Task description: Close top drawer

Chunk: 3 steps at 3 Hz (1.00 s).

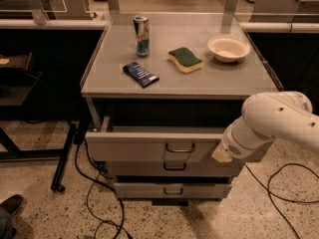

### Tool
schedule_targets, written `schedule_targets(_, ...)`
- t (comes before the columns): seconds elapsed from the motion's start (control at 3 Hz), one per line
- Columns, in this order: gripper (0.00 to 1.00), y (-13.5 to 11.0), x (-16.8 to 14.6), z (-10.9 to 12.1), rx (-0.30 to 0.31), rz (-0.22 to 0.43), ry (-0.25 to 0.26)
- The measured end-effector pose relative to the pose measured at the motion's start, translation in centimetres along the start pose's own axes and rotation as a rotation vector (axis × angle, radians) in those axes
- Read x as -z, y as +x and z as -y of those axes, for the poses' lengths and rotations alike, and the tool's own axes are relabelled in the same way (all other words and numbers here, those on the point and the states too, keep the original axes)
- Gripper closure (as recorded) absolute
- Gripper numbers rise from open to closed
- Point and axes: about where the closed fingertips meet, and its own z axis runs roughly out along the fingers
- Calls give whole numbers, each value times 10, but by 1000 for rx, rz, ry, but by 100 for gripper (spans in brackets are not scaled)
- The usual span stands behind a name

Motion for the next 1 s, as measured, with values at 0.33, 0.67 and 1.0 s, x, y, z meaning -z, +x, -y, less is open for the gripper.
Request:
schedule_targets(0.33, 100, -4, -7, 43, -43, -10, 89)
schedule_targets(0.67, 100, -4, -6, 42, -43, -10, 90)
schedule_targets(1.0, 100, -12, -13, 66, -47, -8, 130)
